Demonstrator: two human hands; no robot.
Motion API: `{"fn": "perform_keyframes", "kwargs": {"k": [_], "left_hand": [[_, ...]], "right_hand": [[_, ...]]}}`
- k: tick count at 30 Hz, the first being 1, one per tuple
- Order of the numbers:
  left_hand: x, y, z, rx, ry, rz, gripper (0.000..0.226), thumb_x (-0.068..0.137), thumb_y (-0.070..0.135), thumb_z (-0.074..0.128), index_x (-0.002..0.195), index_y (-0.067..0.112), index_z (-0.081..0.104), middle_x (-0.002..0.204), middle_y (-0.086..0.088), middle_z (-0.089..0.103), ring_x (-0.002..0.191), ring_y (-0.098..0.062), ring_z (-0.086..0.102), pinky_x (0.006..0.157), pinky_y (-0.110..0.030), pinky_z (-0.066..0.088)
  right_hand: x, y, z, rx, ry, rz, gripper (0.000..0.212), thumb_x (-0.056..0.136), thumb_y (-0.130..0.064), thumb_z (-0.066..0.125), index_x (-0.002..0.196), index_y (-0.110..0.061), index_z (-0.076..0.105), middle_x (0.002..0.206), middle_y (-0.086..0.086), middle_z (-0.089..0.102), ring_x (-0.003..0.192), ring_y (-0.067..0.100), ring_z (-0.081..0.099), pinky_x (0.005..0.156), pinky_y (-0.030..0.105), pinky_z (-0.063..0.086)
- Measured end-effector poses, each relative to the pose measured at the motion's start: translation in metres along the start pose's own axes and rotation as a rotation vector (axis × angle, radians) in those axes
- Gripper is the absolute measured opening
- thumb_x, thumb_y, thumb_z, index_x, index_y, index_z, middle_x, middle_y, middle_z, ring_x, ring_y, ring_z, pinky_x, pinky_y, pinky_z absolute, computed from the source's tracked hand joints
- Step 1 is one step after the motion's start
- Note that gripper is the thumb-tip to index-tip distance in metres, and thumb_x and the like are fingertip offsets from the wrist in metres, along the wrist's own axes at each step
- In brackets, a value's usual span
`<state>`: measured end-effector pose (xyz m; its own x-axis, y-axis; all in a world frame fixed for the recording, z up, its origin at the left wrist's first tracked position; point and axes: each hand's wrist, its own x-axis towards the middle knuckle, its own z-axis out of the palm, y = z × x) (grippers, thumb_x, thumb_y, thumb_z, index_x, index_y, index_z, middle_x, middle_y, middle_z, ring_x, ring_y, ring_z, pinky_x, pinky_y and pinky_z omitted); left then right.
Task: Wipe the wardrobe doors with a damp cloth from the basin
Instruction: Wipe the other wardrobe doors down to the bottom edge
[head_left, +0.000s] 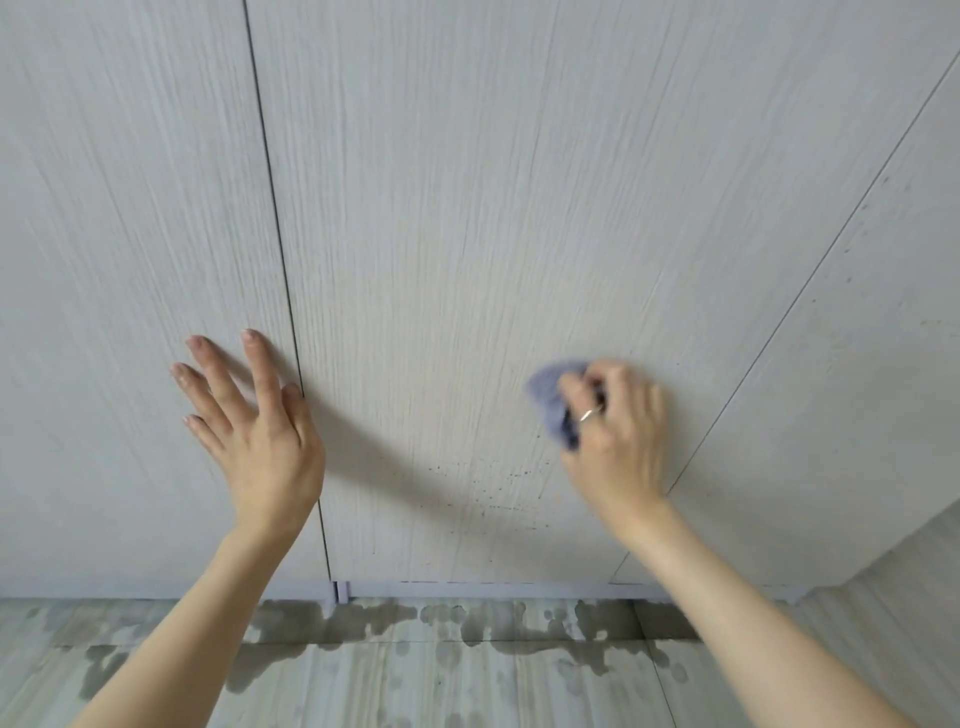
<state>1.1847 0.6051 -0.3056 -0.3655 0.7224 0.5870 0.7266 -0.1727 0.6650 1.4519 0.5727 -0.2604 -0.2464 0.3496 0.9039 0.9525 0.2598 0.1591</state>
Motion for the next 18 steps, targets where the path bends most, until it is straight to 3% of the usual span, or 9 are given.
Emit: {"fn": "perform_keyframes", "kwargs": {"k": [2, 4, 11, 13, 16, 18], "left_hand": [[0.0, -0.001, 0.0, 0.004, 0.003, 0.001, 0.057, 0.102, 0.019, 0.027, 0.15, 0.033, -0.001, 0.157, -0.012, -0.016, 0.142, -0.036, -0.017, 0.11, -0.06, -0.002], [-0.002, 0.0, 0.0, 0.005, 0.003, -0.005, 0.057, 0.103, 0.019, 0.027, 0.15, 0.034, -0.002, 0.157, -0.012, -0.016, 0.142, -0.035, -0.018, 0.11, -0.059, -0.003], [-0.003, 0.006, 0.0, -0.012, 0.002, -0.028, 0.058, 0.103, 0.02, 0.026, 0.149, 0.038, -0.004, 0.156, -0.009, -0.018, 0.142, -0.032, -0.019, 0.111, -0.057, -0.003], [-0.004, 0.005, -0.001, -0.014, -0.004, -0.033, 0.058, 0.103, 0.021, 0.026, 0.148, 0.038, -0.004, 0.156, -0.008, -0.018, 0.142, -0.031, -0.019, 0.111, -0.057, -0.003], [-0.004, 0.004, -0.002, -0.009, -0.004, -0.026, 0.058, 0.103, 0.02, 0.026, 0.148, 0.038, -0.005, 0.156, -0.009, -0.018, 0.142, -0.032, -0.019, 0.111, -0.057, -0.002], [-0.004, 0.004, -0.001, 0.002, 0.0, -0.022, 0.058, 0.102, 0.019, 0.026, 0.149, 0.036, -0.003, 0.156, -0.011, -0.017, 0.142, -0.034, -0.018, 0.111, -0.059, -0.002]], "right_hand": [[-0.035, -0.013, 0.002, -0.043, -0.211, -0.136, 0.019, 0.066, -0.002, 0.069, 0.083, -0.008, 0.067, 0.077, 0.012, 0.06, 0.067, 0.026, 0.056, 0.061, 0.034, 0.033], [-0.04, -0.021, 0.002, -0.035, -0.325, -0.15, 0.03, 0.054, 0.001, 0.08, 0.079, -0.009, 0.069, 0.074, 0.008, 0.06, 0.064, 0.024, 0.057, 0.057, 0.033, 0.041], [0.05, -0.03, 0.001, 0.174, 0.059, 0.143, 0.026, 0.058, 0.008, 0.065, 0.081, -0.004, 0.066, 0.08, 0.013, 0.058, 0.074, 0.027, 0.049, 0.062, 0.036, 0.036], [0.031, -0.031, 0.002, 0.176, -0.006, 0.059, 0.024, 0.058, 0.009, 0.072, 0.079, -0.002, 0.067, 0.077, 0.014, 0.058, 0.068, 0.029, 0.054, 0.057, 0.034, 0.042], [-0.015, -0.008, -0.007, 0.097, -0.232, -0.135, 0.024, 0.055, 0.007, 0.079, 0.074, -0.003, 0.068, 0.074, 0.013, 0.06, 0.065, 0.026, 0.058, 0.057, 0.033, 0.039], [-0.02, 0.023, -0.02, 0.044, -0.197, -0.011, 0.023, 0.059, 0.005, 0.076, 0.079, -0.003, 0.07, 0.081, 0.014, 0.063, 0.072, 0.028, 0.06, 0.062, 0.035, 0.034]]}}
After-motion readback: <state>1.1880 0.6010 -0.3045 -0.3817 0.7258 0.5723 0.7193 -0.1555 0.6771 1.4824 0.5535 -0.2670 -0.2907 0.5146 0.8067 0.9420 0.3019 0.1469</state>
